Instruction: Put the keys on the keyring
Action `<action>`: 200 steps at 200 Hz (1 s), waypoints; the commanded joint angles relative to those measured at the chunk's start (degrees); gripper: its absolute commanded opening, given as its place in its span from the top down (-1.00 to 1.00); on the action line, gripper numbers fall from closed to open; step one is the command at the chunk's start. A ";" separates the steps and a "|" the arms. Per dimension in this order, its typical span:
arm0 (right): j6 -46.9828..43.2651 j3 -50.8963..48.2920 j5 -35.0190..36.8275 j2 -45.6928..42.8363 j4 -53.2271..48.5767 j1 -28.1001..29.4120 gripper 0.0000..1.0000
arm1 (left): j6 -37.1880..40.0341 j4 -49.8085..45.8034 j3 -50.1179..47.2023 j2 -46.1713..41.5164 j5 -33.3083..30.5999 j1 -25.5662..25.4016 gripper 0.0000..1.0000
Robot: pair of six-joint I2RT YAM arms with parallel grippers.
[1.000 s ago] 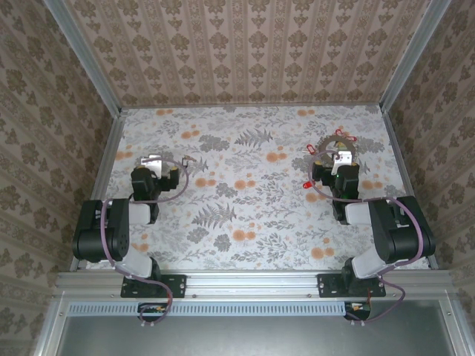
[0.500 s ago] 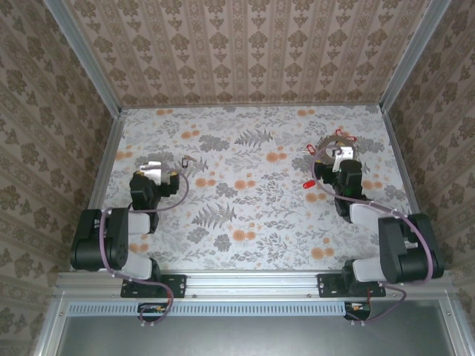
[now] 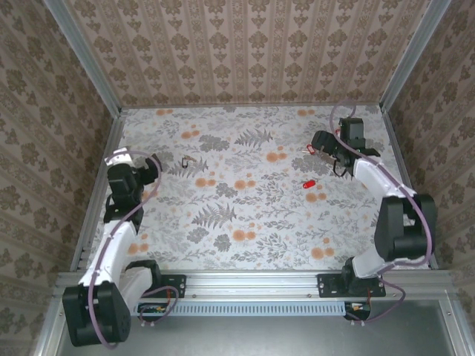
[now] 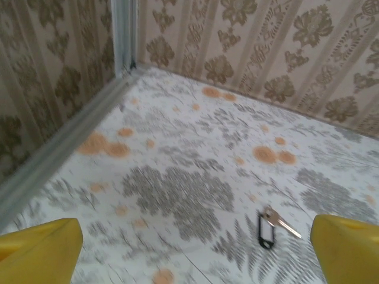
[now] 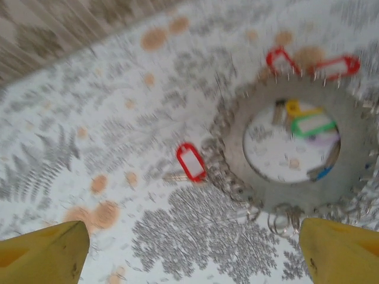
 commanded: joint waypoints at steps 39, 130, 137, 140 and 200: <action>3.77 16.83 -3.12 15.42 -18.38 -0.77 -0.73 | -14.48 -6.91 -3.04 -2.42 19.48 -0.25 -1.00; 2.56 36.39 -5.62 33.95 -29.27 -2.19 -0.68 | -15.41 -4.34 0.69 6.52 18.02 -12.12 -1.00; 2.32 37.68 -6.18 35.12 -30.03 -2.22 -0.67 | -15.30 -4.45 1.16 6.91 17.27 -12.77 -1.00; 2.27 38.04 -6.45 35.54 -30.24 -2.19 -0.66 | -15.23 -4.53 1.34 7.04 16.90 -13.05 -1.00; -0.50 40.78 -8.69 38.36 -33.48 -1.03 -0.62 | -15.21 -6.19 1.81 6.97 14.08 -15.34 -1.00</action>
